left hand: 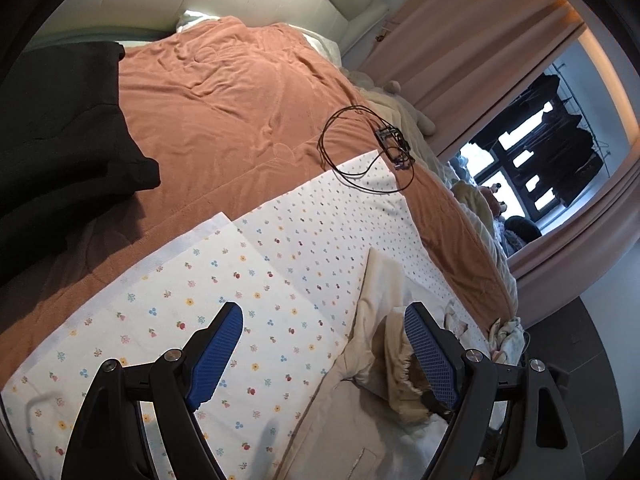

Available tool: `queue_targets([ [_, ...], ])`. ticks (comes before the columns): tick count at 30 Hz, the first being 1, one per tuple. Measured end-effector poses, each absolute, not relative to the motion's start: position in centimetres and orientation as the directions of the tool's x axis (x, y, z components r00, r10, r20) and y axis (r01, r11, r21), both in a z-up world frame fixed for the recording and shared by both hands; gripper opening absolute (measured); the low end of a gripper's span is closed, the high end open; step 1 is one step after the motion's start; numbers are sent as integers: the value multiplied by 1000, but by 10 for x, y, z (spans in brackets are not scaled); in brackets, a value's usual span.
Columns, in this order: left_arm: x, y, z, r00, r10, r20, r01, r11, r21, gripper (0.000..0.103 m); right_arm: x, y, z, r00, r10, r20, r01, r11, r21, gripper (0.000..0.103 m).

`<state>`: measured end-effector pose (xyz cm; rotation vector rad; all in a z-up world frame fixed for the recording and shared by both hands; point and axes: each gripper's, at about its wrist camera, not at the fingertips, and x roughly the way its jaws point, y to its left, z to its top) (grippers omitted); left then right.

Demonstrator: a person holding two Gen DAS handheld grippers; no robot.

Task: Fold large clothes

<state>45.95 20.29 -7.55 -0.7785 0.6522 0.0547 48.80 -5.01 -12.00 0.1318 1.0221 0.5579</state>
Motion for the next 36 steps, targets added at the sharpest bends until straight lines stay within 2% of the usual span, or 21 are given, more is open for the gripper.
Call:
queue_targets([
  [7,471,178,-75,781,-177,-599,-262,778,-571,84,471,-134,-62,540,489,-685,-333,871,360,7],
  [14,486,129,-70,754,-127,-645,-222,874,-432,84,462,-232,-34,664,479,-574,-241,864,442,6],
  [21,504,79,-82,718,-58,-694,-172,951,-258,84,457,-324,-57,744,429,-512,-110,834,540,6],
  [24,515,64,-99,676,-30,-737,-159,970,-186,84,459,-355,-87,757,361,-545,-6,838,546,7],
  [26,521,58,-111,646,-18,-763,-156,976,-155,82,457,-370,-114,761,270,-590,77,866,495,21],
  [27,523,57,-118,627,-6,-779,-159,978,-137,78,461,-375,-131,713,217,-667,152,880,450,39],
  [28,525,55,-122,612,5,-791,-165,979,-121,76,465,-384,-141,664,214,-717,185,882,434,42],
  [29,526,54,-125,603,16,-798,-170,979,-109,76,468,-390,-149,642,245,-726,189,868,460,43],
  [30,527,54,-128,601,22,-799,-170,980,-101,76,466,-395,-154,649,274,-710,188,846,498,47],
  [31,527,52,-129,600,28,-799,-169,981,-92,76,466,-398,-158,654,282,-702,192,836,514,63],
  [32,528,50,-131,596,40,-802,-170,982,-78,76,467,-399,-160,650,275,-709,201,837,509,71],
  [33,529,49,-134,590,48,-806,-174,982,-69,76,469,-400,-161,648,257,-717,216,841,496,75],
  [36,534,48,-147,569,18,-822,-171,981,-97,76,468,-404,-168,650,222,-727,246,843,478,75],
])
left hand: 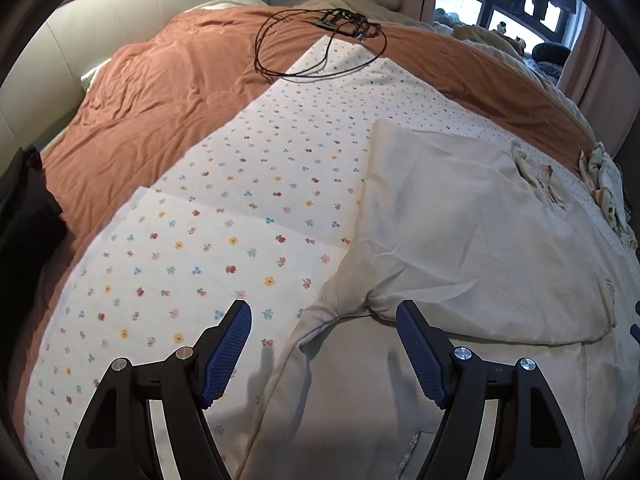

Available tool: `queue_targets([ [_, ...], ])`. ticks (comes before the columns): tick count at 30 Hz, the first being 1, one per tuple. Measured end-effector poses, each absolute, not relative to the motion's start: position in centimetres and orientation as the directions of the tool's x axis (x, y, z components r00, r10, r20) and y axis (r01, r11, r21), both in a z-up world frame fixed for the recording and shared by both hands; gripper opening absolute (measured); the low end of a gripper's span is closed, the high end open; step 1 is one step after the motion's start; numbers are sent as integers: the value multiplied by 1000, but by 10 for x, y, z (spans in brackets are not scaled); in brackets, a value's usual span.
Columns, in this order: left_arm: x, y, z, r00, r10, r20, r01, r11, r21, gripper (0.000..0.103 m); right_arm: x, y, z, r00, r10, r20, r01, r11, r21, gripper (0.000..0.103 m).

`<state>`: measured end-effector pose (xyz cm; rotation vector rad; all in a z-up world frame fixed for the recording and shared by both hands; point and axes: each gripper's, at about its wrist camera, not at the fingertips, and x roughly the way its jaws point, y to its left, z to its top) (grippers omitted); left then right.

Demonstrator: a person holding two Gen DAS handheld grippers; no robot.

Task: Fold large clothes

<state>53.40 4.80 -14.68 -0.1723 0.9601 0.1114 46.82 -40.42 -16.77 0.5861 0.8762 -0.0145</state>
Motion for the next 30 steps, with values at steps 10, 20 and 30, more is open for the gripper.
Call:
queue_targets([
  [10,555,36,-177,515,102,-851,-152,988,27,52,498,-397,-199,596,195,-779,248,878,410,75],
  [20,550,40,-176,486,78,-870,-148,989,6,37,505,-399,-214,553,190,-811,260,886,385,37],
  [30,548,59,-176,475,75,-877,-210,977,-30,35,487,-394,-213,528,162,-834,251,908,336,36],
])
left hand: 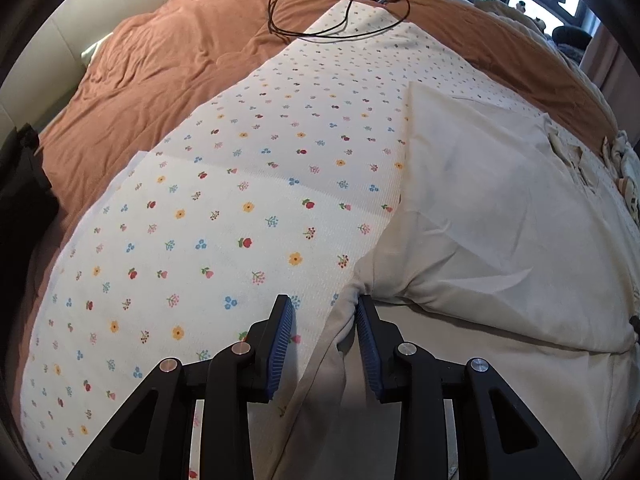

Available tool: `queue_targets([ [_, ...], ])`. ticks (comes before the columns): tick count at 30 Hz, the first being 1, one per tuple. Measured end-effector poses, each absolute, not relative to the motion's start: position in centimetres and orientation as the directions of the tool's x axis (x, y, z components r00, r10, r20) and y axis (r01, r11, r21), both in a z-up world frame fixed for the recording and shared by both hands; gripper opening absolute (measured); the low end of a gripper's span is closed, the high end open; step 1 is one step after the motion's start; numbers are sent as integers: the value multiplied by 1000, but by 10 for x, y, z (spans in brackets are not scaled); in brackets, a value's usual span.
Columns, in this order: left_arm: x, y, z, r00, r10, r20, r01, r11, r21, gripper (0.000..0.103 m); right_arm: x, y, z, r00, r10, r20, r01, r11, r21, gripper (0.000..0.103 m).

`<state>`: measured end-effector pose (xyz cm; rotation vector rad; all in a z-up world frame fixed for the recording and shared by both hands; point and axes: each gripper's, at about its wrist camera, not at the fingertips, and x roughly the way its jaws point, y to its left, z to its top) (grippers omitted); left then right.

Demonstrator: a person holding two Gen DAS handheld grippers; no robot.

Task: Fold large clothes

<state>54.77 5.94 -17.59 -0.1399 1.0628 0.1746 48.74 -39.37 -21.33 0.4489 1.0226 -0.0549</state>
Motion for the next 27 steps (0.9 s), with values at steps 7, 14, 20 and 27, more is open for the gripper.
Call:
queue_targets([
  [7,547,64,-168,468,31,-883,-230,969,-88,35,494,-399,-212,539,160,-827,267,899,348,35],
  [14,521,46,-118,603,-64,-796,-184,959,-217,84,465,-430,-187,602,165,-782,330,840,431,68],
  [20,503,13,-96,640,-78,-764,-109,975,-191,85,435,-464,-160,651,112,-751,363,823,437,69],
  [27,484,-12,-81,692,-112,-713,-49,978,-201,85,395,-527,-151,686,50,-726,432,775,461,69],
])
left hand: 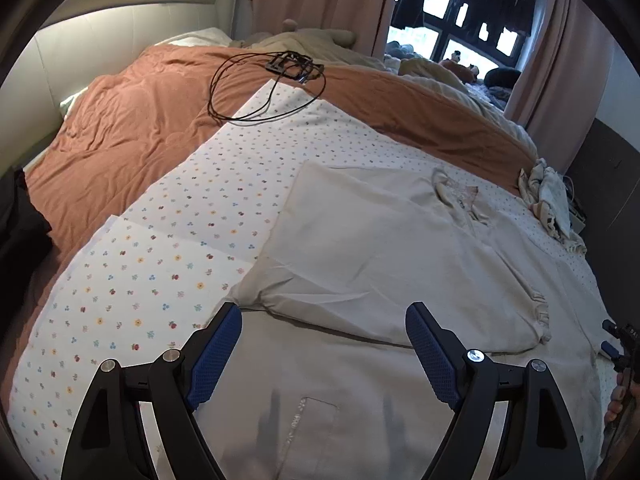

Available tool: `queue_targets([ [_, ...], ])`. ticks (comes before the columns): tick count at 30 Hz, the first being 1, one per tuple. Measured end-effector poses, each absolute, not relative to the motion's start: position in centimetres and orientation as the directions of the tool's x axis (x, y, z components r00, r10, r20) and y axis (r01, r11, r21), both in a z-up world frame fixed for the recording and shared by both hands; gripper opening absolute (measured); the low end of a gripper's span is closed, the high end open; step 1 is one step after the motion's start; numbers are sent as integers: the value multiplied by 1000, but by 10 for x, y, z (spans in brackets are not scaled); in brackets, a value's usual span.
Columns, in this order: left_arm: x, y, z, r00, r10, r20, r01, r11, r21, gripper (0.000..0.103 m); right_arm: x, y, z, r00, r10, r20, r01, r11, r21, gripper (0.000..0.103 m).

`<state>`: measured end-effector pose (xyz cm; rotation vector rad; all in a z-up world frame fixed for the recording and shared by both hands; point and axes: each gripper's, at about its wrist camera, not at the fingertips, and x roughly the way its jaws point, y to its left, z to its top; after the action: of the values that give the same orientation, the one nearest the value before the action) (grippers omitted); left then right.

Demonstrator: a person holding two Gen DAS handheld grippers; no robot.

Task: Fold large clothes

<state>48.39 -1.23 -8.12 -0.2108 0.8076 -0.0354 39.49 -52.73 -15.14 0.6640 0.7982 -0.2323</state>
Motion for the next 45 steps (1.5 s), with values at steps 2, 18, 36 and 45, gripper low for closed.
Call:
queue_targets([
  [2,480,-21,-78,702,-121,-701,-33,979,-201,85,384,-545,-151,688,23,-725,459,761,459,69],
  [18,477,-91,-86,727,-105,-678,35,993,-116,85,290,-698,-181,766,-128,-630,600,493,630,55],
  [36,493,-121,-111,744,-38,-667,46,999,-6,85,300,-779,-235,773,-121,-623,621,351,701,31],
  [45,500,-123,-130,727,-30,-686,49,999,9,85,314,-791,-249,762,-122,-635,634,337,696,18],
])
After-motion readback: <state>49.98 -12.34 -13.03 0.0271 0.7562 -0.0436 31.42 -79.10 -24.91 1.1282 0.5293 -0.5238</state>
